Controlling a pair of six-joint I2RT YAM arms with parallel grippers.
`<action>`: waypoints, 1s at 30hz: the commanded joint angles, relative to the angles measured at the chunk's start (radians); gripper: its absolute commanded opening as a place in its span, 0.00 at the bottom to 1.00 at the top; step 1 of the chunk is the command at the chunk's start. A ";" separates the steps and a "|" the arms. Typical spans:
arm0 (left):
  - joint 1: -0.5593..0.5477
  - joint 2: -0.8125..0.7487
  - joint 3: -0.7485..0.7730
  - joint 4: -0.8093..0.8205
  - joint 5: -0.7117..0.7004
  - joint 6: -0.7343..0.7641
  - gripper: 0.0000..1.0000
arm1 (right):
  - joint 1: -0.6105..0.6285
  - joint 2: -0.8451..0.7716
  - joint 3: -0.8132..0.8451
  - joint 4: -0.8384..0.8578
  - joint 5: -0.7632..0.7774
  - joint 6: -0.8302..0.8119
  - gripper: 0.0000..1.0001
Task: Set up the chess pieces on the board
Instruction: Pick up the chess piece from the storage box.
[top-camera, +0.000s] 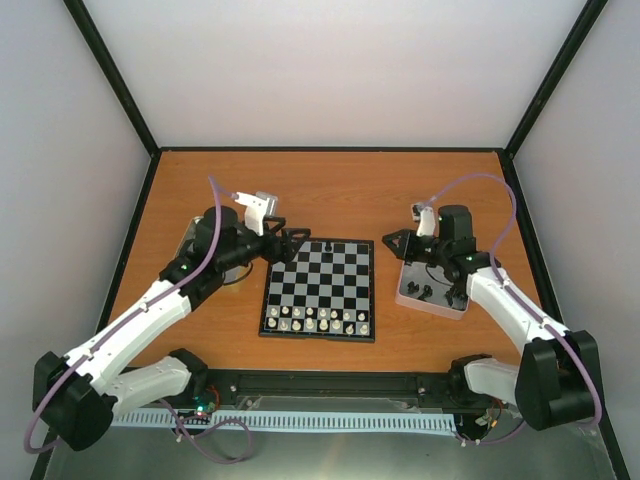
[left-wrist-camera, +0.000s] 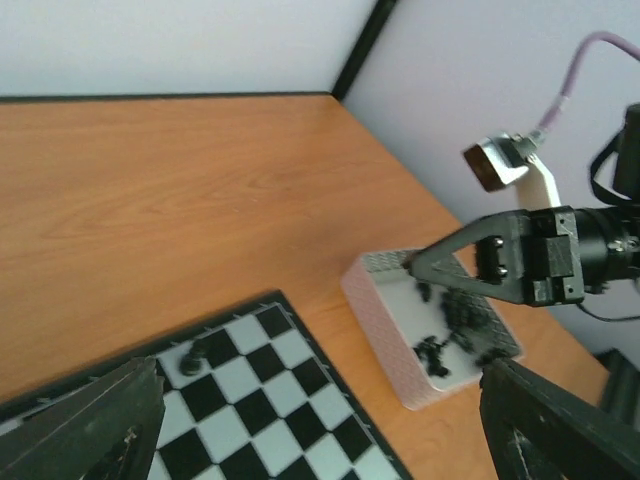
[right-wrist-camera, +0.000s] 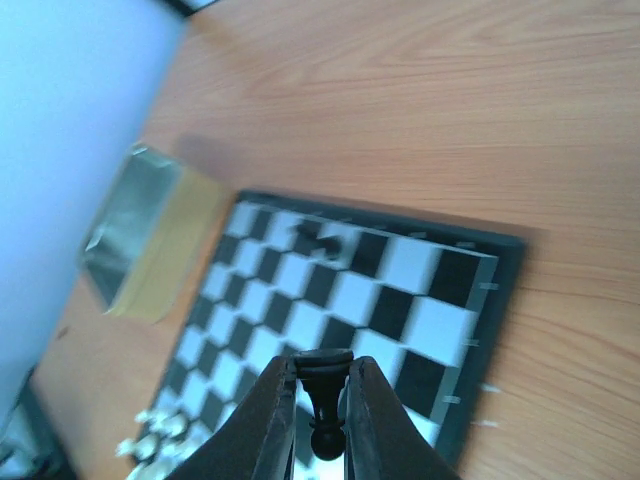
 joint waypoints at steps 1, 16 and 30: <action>-0.002 0.052 0.014 0.079 0.199 -0.114 0.87 | 0.080 -0.022 0.000 0.136 -0.258 -0.011 0.04; 0.000 0.191 0.054 0.123 0.404 -0.446 0.76 | 0.329 0.154 0.255 0.076 -0.363 -0.344 0.05; 0.030 0.181 -0.091 0.363 0.378 -0.791 0.61 | 0.357 0.223 0.282 0.137 -0.375 -0.336 0.05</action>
